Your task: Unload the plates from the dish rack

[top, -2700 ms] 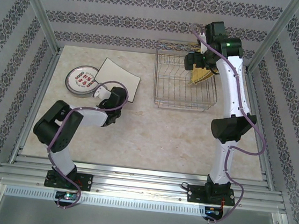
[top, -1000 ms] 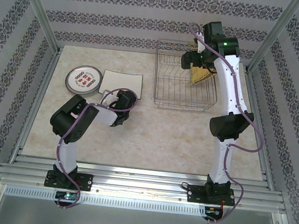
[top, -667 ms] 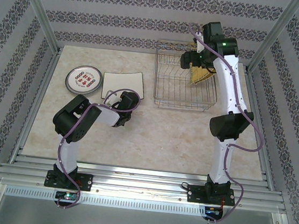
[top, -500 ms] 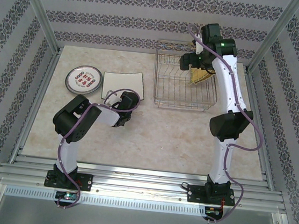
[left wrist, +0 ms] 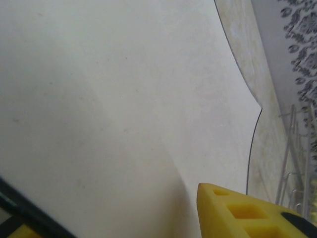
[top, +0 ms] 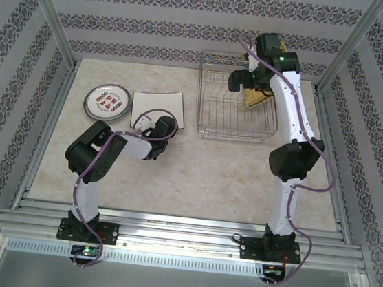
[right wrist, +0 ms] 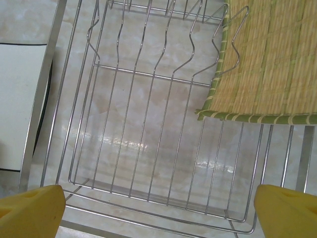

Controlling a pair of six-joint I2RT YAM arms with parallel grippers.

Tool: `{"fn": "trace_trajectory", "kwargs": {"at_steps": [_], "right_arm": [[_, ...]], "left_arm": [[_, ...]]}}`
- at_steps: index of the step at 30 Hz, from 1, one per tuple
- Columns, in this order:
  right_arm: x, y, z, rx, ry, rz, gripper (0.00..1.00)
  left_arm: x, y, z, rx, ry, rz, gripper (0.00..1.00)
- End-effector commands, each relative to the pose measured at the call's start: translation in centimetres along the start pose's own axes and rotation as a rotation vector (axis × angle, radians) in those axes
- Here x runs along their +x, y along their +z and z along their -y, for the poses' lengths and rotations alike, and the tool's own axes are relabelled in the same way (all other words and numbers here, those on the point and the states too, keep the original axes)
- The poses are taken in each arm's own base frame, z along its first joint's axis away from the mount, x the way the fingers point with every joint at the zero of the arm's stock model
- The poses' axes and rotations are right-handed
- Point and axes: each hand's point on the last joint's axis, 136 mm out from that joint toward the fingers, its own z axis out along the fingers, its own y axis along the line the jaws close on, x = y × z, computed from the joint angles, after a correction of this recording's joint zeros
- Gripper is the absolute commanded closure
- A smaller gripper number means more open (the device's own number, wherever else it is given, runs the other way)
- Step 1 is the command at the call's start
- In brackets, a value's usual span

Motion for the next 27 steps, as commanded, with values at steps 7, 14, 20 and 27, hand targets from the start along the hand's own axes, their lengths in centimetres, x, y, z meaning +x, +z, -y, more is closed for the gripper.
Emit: {"fn": "trace_trajectory", "kwargs": {"at_steps": [7, 14, 20, 27], "right_arm": [[-0.6, -2.3, -1.0, -0.013, 0.013, 0.07, 0.02], [-0.8, -2.6, -0.9, -0.012, 0.02, 0.082, 0.02], [-0.8, -2.8, -0.7, -0.006, 0.024, 0.087, 0.02], [-1.2, -2.6, -0.9, -0.017, 0.029, 0.093, 0.02]], "left_arm": [[-0.5, 1.5, -2.6, -0.135, 0.192, -0.087, 0.52], [-0.5, 1.5, -2.5, -0.151, 0.308, -0.181, 0.5], [-1.5, 0.0, -2.8, -0.193, 0.419, -0.225, 0.39], [-3.5, -1.5, -2.9, -0.22, 0.49, -0.213, 0.33]]}}
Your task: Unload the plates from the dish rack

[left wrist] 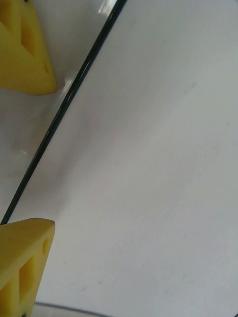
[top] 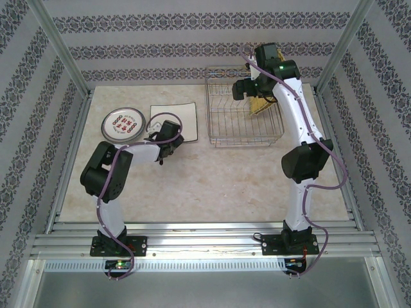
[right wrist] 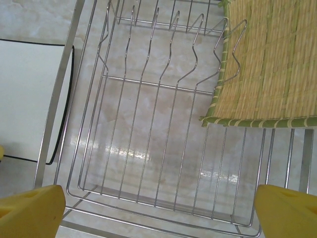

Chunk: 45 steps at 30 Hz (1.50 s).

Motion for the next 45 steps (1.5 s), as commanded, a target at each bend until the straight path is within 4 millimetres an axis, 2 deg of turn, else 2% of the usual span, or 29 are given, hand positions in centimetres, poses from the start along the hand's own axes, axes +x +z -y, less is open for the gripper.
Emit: {"fn": "trace_trajectory", "kwargs": {"at_steps": [1, 4, 7, 10, 11, 15, 18, 20, 23, 27, 32, 39, 45], "right_arm": [[-0.7, -1.4, -0.4, -0.009, 0.008, 0.038, 0.02], [-1.0, -1.8, -0.1, -0.004, 0.009, 0.046, 0.02], [-1.7, -2.6, 0.4, 0.022, 0.01, 0.079, 0.02], [-3.3, -3.7, 2.2, 0.113, 0.025, 0.153, 0.02], [-3.9, -4.0, 3.0, 0.158, 0.034, 0.182, 0.02], [-5.5, -4.2, 5.9, 0.28, 0.072, 0.263, 0.02], [-5.8, -3.5, 8.2, 0.33, 0.123, 0.277, 0.02], [-5.8, -2.8, 9.2, 0.341, 0.146, 0.27, 0.02], [-5.5, -0.9, 10.9, 0.354, 0.177, 0.234, 0.02], [-5.3, 1.6, 11.8, 0.336, 0.199, 0.187, 0.02], [-5.8, 3.2, 12.9, 0.341, 0.221, 0.185, 0.02], [-5.9, 6.0, 13.3, 0.307, 0.244, 0.174, 0.05], [-5.6, 8.4, 12.5, 0.259, 0.265, 0.153, 0.16]], "left_arm": [[-0.6, -1.4, -1.9, -0.08, 0.101, 0.002, 0.33], [-1.0, -2.3, -1.7, -0.075, 0.134, 0.004, 0.3], [-2.2, -4.3, -0.9, -0.061, 0.199, 0.033, 0.24], [-5.5, -8.2, 1.0, -0.057, 0.36, 0.122, 0.11], [-6.8, -9.8, 1.9, -0.054, 0.429, 0.158, 0.02], [-11.8, -15.2, 5.9, -0.002, 0.655, 0.215, 0.0], [-14.3, -17.3, 7.8, 0.036, 0.732, 0.146, 0.0], [-15.5, -17.6, 8.3, 0.031, 0.767, 0.084, 0.0], [-16.7, -16.5, 8.5, 0.004, 0.809, -0.014, 0.0], [-17.5, -13.3, 7.8, -0.01, 0.784, -0.143, 0.0], [-17.9, -10.2, 7.2, -0.002, 0.743, -0.248, 0.0], [-18.7, -8.3, 7.0, 0.003, 0.716, -0.25, 0.0], [-18.9, -7.3, 6.6, 0.001, 0.707, -0.253, 0.0]]}}
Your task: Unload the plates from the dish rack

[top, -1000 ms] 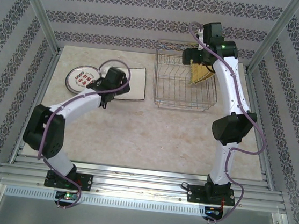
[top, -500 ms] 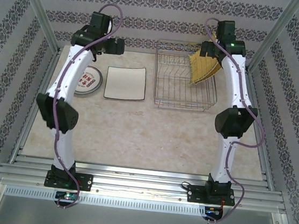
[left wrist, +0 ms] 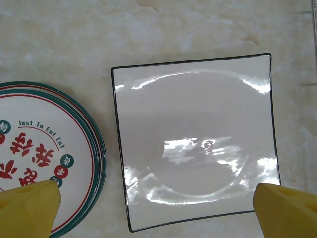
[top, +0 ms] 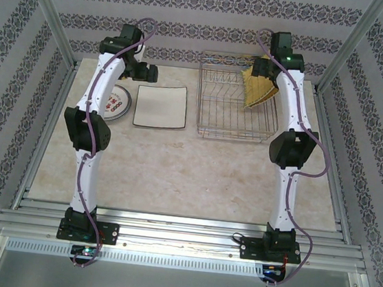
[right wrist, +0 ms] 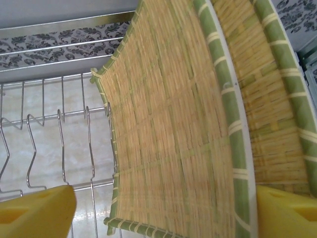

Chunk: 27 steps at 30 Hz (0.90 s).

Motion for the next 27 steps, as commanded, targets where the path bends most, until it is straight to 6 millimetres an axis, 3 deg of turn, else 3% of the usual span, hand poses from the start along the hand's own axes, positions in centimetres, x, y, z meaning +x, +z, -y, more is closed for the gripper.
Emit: {"fn": "trace_trajectory", "kwargs": {"at_steps": [1, 15, 20, 27], "right_arm": [[0.3, 1.2, -0.8, -0.037, 0.033, -0.012, 0.18], [-0.9, 0.0, -0.5, 0.015, 0.086, 0.04, 0.62], [-1.3, -0.7, -0.8, 0.013, 0.088, 0.058, 0.73], [-2.2, -2.2, -1.4, 0.007, 0.094, 0.094, 0.97]], "left_arm": [[-0.1, -0.9, -0.7, 0.005, 0.002, 0.002, 0.0], [-0.1, -0.8, -0.8, 0.006, 0.004, -0.002, 0.0], [-0.1, -1.2, -0.6, 0.017, 0.004, 0.002, 0.0], [-0.2, -2.1, -0.4, 0.024, -0.001, 0.016, 0.0]]}}
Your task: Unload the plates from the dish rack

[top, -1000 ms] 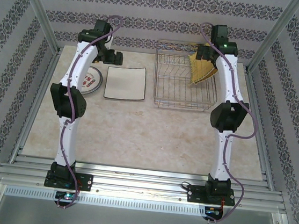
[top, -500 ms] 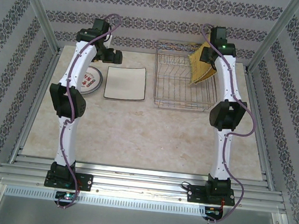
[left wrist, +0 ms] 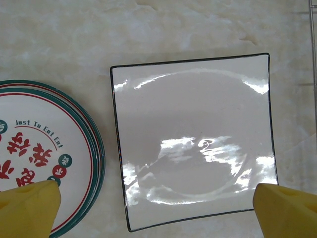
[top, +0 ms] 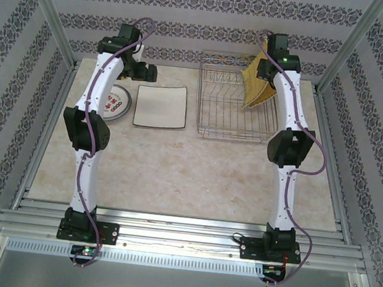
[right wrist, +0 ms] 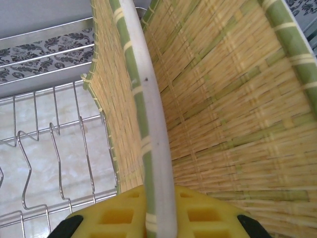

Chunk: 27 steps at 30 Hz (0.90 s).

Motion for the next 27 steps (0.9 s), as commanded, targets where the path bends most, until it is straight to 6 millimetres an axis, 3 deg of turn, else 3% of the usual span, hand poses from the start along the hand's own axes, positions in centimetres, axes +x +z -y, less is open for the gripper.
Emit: {"fn": "trace_trajectory", "kwargs": {"at_steps": [1, 8, 22, 27], "right_arm": [[-2.6, -3.8, -1.1, -0.03, 0.016, 0.094, 0.99], [-4.2, -6.6, -0.8, -0.03, 0.03, 0.153, 1.0], [-6.9, -14.4, 0.7, -0.014, 0.023, 0.274, 1.0], [-6.9, -17.7, -0.3, -0.088, 0.011, 0.297, 1.0]], "left_arm": [[-0.2, -2.2, -0.2, 0.006, 0.007, 0.019, 0.0], [0.2, -2.4, -0.4, -0.003, 0.004, 0.011, 0.0], [0.7, -2.7, -0.4, -0.018, -0.01, 0.009, 0.0], [1.0, -2.7, -0.3, -0.027, -0.006, -0.003, 0.0]]}}
